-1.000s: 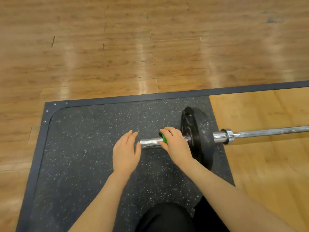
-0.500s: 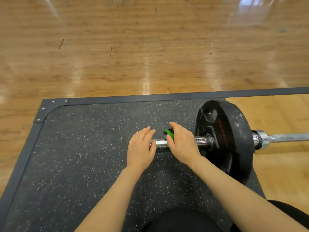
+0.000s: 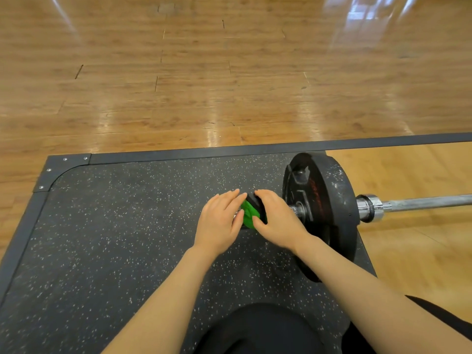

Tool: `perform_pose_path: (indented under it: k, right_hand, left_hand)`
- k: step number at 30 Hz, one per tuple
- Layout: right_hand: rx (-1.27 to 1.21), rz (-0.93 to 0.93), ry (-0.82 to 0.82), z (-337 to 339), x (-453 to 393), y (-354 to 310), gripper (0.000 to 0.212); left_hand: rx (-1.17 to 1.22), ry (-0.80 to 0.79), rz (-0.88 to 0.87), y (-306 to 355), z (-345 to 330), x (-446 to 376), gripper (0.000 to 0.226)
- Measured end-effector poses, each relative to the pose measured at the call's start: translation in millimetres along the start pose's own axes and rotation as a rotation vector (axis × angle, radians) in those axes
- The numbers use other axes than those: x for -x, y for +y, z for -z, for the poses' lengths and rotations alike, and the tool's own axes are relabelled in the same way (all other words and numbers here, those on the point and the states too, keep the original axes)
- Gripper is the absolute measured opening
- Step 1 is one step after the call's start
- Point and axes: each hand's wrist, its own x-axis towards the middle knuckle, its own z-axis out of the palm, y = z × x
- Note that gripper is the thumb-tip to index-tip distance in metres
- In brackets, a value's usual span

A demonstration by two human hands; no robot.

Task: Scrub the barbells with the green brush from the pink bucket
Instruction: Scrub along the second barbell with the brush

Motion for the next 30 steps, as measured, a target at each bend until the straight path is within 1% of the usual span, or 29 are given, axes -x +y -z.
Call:
perform_pose_path:
  k: [2,4,8,11,14,16,19,22,24,26,30]
  right_hand:
    - [0.059,0.024,-0.004,12,3,-2,0.054]
    - [0.109,0.077,0.043,30,5,-4,0.044]
    - [0.150,0.177,0.177,79,9,-6,0.030]
    - [0.161,0.169,0.312,112,15,9,0.026]
    - [0.173,0.111,0.391,129,24,30,0.028]
    - [0.178,0.093,0.415,129,32,39,0.031]
    - [0.195,0.095,0.418,122,44,46,0.036]
    - [0.158,0.070,0.377,113,53,47,0.044]
    - [0.159,0.056,0.345,109,58,49,0.051]
    - [0.173,0.060,0.334,107,61,51,0.054]
    - [0.160,0.060,0.339,103,61,53,0.054]
  left_hand:
    - [-0.009,-0.024,-0.034,4,-3,-1,0.043]
    - [-0.020,-0.043,-0.031,9,-5,0,0.044]
    - [-0.050,-0.066,0.005,15,-3,-3,0.044]
    - [-0.093,-0.107,0.014,19,0,-10,0.042]
    - [-0.130,-0.120,0.011,23,2,-13,0.045]
    - [-0.156,-0.131,0.023,28,3,-13,0.050]
    - [-0.202,-0.175,0.030,34,6,-10,0.061]
    - [-0.256,-0.224,0.035,36,8,-9,0.070]
    - [-0.281,-0.236,0.023,38,7,-10,0.069]
    - [-0.297,-0.225,0.001,39,5,-13,0.063]
    - [-0.231,-0.270,0.019,46,-3,-17,0.053]
